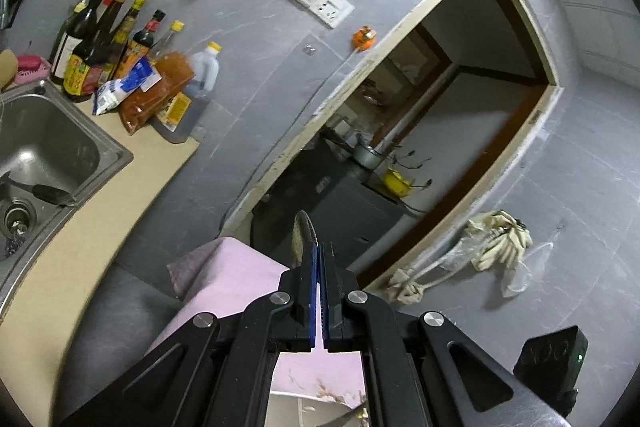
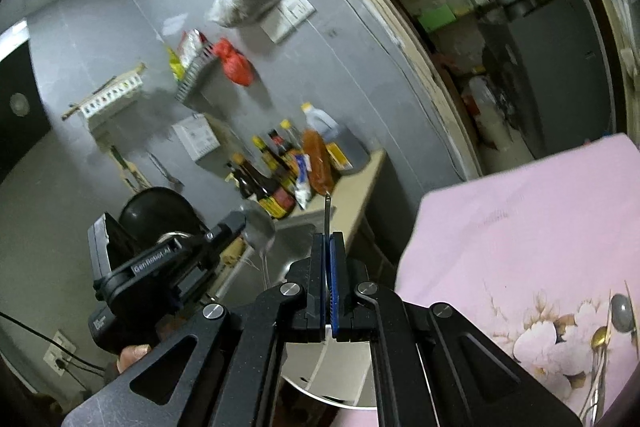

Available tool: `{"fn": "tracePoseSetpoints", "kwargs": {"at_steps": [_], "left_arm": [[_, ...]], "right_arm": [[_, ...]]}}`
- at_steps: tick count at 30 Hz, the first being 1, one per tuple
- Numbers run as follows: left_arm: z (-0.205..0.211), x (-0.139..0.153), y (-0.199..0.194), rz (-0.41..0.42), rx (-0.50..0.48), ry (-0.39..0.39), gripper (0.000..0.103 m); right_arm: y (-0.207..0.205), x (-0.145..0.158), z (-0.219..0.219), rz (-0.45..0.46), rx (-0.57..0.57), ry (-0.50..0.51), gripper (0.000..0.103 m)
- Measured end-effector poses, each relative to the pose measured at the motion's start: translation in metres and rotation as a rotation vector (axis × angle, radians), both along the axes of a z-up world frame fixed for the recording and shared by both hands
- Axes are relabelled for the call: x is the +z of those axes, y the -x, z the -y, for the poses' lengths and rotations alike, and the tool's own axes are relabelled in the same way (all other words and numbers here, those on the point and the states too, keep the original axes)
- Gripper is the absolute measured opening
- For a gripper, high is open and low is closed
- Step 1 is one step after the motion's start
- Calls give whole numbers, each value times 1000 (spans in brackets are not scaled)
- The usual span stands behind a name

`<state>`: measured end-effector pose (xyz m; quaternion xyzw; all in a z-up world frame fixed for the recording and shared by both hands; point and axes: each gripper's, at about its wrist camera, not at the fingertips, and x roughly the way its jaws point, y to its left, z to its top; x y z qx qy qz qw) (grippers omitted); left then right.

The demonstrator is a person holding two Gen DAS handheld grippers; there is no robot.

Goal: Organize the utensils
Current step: 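Lift the held utensils and carry both tools over the white caddy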

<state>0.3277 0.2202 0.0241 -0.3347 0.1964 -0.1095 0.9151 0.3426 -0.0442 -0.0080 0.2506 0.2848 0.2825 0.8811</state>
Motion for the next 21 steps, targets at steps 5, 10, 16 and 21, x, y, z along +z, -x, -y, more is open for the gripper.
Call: {"fn": "tracePoseSetpoints", "kwargs": {"at_steps": [5,10,16,21], "left_arm": [[4,-19,-13,-33,4,-32,2],[13,-39,-13,-74,-6,-98,2],[18,-42,-1,-80,6,-146,2],[17,-38,8,-86,6,-155,3]], "right_arm": [[-8,-16,-4,-36,-11,21,2],[-12,-30,-2,-76,-17,21,2],[-11,-35,0,-91,-6,21,3],[-8,-34,1,-95,1,22,3]]}}
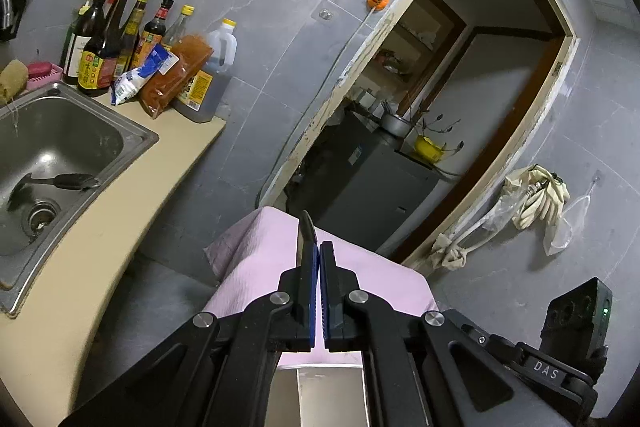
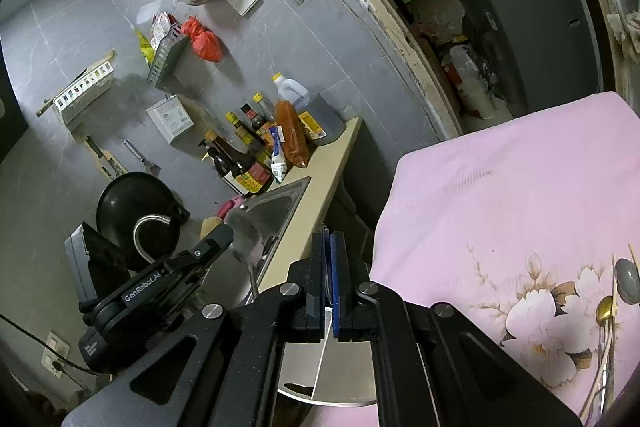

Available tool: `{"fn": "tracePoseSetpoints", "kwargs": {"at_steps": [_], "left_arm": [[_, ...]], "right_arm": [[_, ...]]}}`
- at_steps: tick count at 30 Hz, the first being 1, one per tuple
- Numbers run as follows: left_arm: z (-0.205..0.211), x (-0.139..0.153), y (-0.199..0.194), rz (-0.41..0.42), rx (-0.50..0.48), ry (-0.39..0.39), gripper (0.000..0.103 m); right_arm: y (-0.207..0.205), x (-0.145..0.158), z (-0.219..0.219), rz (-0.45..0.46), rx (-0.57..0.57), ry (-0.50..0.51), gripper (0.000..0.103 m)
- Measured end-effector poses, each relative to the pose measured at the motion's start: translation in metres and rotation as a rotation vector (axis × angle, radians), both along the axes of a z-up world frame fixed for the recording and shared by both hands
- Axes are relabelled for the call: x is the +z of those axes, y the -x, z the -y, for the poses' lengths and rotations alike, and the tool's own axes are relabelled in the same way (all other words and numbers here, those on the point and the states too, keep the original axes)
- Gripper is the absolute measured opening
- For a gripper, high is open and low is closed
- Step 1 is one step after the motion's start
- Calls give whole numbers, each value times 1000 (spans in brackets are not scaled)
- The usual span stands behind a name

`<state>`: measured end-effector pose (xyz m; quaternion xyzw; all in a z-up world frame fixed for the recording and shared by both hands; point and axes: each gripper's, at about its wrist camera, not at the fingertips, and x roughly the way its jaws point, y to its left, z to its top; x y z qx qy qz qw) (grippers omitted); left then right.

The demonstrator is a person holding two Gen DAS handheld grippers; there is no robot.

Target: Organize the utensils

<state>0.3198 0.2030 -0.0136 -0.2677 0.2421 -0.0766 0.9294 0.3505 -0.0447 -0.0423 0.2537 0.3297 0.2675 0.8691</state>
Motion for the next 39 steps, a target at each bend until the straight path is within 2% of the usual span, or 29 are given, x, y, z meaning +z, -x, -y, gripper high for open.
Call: {"fn": "tracePoseSetpoints", "kwargs": {"at_steps": [12,22,30,39], "left_arm": [[-13,1,7,-20,21,-11,2],[-4,-22,13,-94,-19,-20,2],[-1,-23,21,-105,-33,-23,2],[5,-20,25,-115,-42,-72,2]], "right_arm": [[9,-9,1,-55,4,13,3],[15,-24,-1,-112,10,29,3],[19,-25,0,-109,17,32,3],[20,-21,4,-95,9,48,3]]}}
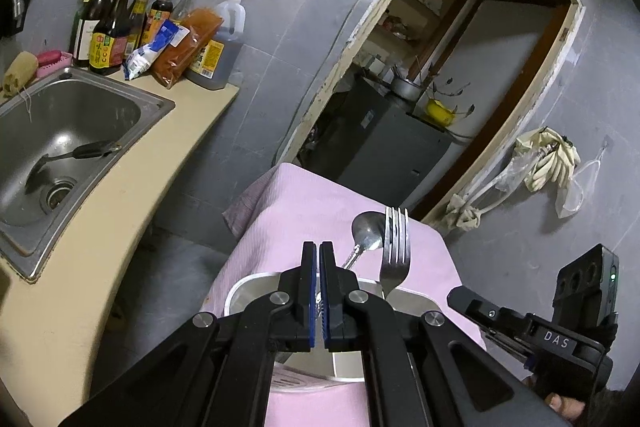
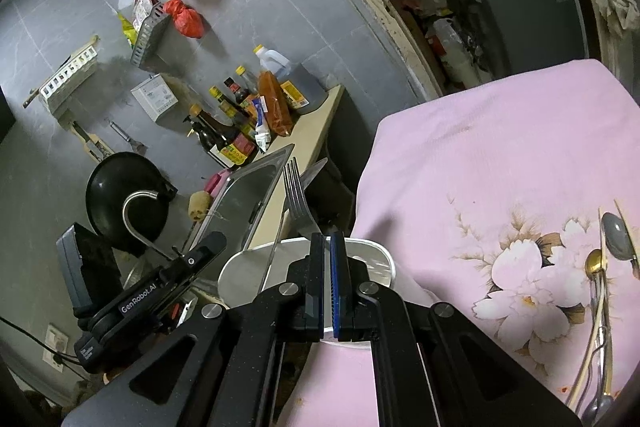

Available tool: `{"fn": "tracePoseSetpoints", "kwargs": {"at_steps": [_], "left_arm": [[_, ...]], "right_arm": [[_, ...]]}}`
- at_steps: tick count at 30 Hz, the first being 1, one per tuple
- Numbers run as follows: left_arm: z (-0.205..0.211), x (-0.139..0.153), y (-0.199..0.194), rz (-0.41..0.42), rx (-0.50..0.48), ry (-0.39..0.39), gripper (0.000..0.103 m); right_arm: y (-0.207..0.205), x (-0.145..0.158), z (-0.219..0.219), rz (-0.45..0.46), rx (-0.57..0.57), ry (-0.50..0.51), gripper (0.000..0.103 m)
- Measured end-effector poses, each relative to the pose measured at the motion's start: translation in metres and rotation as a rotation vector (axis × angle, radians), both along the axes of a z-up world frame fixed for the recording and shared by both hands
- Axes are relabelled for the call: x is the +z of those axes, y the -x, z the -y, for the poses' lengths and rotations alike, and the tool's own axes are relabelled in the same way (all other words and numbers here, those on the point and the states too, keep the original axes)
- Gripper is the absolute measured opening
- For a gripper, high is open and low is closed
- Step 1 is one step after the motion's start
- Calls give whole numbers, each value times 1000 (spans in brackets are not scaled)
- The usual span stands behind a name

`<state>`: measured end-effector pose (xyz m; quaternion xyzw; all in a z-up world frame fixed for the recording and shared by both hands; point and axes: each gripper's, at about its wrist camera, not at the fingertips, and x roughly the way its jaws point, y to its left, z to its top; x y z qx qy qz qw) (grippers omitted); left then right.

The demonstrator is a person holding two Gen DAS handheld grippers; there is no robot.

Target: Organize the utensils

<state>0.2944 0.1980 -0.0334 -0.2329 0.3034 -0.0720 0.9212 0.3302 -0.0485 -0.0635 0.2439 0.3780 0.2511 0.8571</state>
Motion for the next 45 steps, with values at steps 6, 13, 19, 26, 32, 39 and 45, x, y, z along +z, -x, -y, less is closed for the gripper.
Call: {"fn": "tracePoseSetpoints", "kwargs": {"at_steps": [6,13,19,26,32,39,45], "left_arm": [[10,9,1,4,-16,-53,3],[30,21,5,22,-59,-119,3],[53,29,9,31,-92,-148,4],[88,34,16,48,-115,-158,39],[125,39,24,84,-127,-189,60],[166,40,35,92,-150,-211,78],[202,40,45,119,-125,-263,93]], "right_arm": [[7,10,10,35,-17,34,3],[20,20,39,63,-75,56,3],[31,27,67,78,-121,81,3],[42,31,101,86,-149,96,11],[56,35,137,110,-193,120,42],[73,47,182,188,-260,235,70],[89,60,213,313,-305,394,92]]}}
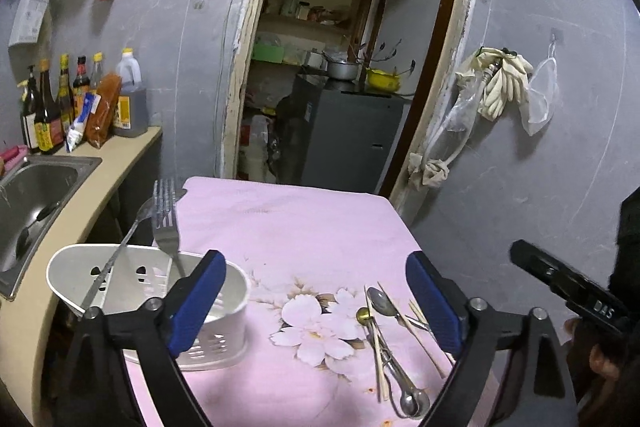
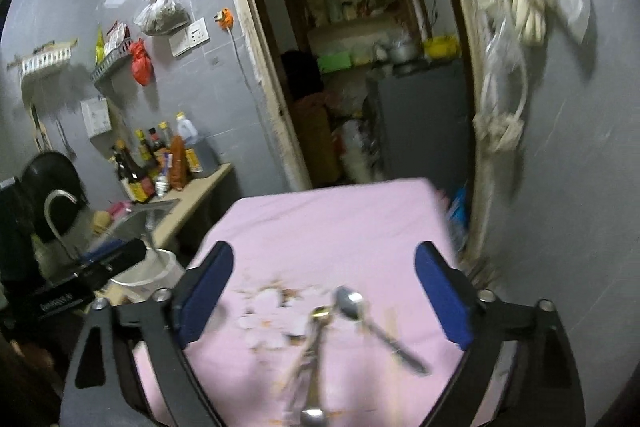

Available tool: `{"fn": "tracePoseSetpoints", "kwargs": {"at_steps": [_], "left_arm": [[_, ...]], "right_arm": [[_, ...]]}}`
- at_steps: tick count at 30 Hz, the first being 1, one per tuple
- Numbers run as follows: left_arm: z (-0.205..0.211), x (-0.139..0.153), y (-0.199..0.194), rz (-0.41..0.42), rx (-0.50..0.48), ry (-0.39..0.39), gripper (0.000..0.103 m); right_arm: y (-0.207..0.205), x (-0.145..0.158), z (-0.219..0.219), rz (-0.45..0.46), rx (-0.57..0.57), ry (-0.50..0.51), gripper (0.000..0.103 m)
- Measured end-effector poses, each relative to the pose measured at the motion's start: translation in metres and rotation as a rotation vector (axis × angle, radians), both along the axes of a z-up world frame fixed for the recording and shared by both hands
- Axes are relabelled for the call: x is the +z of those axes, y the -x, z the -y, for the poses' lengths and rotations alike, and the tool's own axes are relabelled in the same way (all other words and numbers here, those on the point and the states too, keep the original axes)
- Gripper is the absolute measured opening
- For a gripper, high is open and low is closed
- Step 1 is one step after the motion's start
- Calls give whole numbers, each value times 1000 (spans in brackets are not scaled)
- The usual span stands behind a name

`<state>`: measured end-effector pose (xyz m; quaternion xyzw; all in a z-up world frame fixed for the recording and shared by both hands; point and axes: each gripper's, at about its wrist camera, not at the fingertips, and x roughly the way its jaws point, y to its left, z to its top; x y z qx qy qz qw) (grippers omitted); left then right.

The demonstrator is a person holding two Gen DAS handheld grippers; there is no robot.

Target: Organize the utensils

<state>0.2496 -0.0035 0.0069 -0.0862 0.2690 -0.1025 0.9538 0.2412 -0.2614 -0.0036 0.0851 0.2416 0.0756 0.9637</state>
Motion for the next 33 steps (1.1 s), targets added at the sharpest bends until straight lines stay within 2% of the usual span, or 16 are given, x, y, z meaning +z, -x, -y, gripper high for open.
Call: {"fn": "tracePoseSetpoints", "kwargs": {"at_steps": [9,14,19,26,33], "left_arm": [[43,-12,7,6,49,-41,96],[62,-30,6,-22,59,-62,96],[78,-52,-1,-56,48,-88,96],[91,-83,-20,-139,28,-91,96],[96,-109,-42,-211,14,-80,95]], "right_arm": [[5,10,32,60,15,102,98],[-3,1,47,62,30,117,98],[-18,-26,58,-3,34,105,98],[-40,-73,66,-155,43,76,98],[-62,-108,65,-229,79,59,98]]}}
